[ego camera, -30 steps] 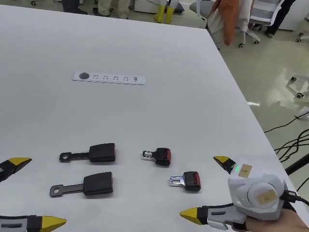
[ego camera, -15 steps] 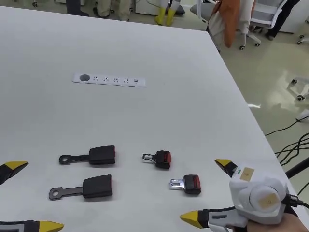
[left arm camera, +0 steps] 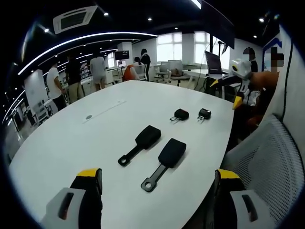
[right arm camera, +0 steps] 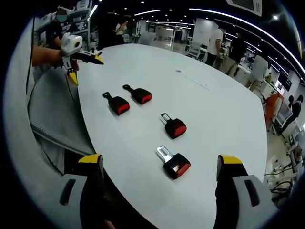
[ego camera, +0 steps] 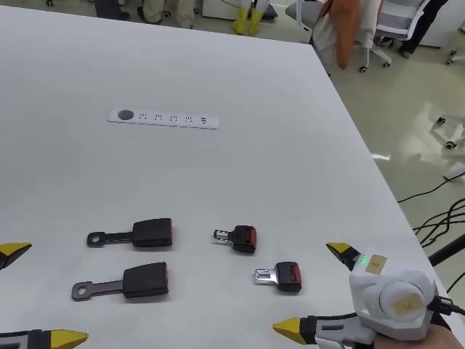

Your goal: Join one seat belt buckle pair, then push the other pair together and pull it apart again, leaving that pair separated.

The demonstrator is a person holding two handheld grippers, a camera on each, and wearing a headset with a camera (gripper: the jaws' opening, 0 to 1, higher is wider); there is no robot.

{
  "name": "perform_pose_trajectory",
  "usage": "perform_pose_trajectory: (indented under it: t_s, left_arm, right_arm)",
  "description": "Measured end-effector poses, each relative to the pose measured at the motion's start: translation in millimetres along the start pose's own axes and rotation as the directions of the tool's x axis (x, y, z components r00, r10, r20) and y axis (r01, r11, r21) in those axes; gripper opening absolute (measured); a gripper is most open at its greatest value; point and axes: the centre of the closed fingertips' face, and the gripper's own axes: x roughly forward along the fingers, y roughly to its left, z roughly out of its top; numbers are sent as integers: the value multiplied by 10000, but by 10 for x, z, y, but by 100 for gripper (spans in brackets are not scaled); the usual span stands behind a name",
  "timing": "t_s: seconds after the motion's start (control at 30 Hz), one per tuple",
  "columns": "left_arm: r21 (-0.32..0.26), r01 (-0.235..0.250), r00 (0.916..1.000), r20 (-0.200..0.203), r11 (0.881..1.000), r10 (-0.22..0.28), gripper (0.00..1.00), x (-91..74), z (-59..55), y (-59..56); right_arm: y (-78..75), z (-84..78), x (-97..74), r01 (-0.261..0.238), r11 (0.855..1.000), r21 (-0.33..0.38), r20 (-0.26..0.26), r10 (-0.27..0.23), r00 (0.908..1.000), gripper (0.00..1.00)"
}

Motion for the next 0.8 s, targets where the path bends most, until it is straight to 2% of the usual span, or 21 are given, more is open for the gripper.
perform_pose_trajectory:
  t_s: [0.2,0.3,0.5,0.57,0.7,0.8]
  left_arm:
    - [-90,-190,9998,52,9998,191,100,-33,28,5]
    - [431,-114,9999,-39,9990,116,100,-66,62,-41]
    - [309,-221,9997,-62,9993,223,100,-147,119,-27]
    - [163,-154,9998,-156,9997,157,100,-146,85,-31]
    - [237,-183,9992,-347,9996,191,98,-157,18,-7]
    - [387,-74,9987,-492,9992,93,97,-144,-5,-48]
  right_arm:
    - [-35,-33,-21,125,9997,208,17,-125,9999,99]
    - [-17,-39,-21,68,9998,209,-16,-68,10000,99]
    - [10,-35,-8,24,9999,106,-83,-24,10000,97]
    - [20,-30,-4,7,10000,56,-80,-6,10000,97]
    - [37,-36,-5,-14,9999,-118,-159,12,9999,96]
    - [39,-42,-11,-65,9998,-183,-188,61,9998,94]
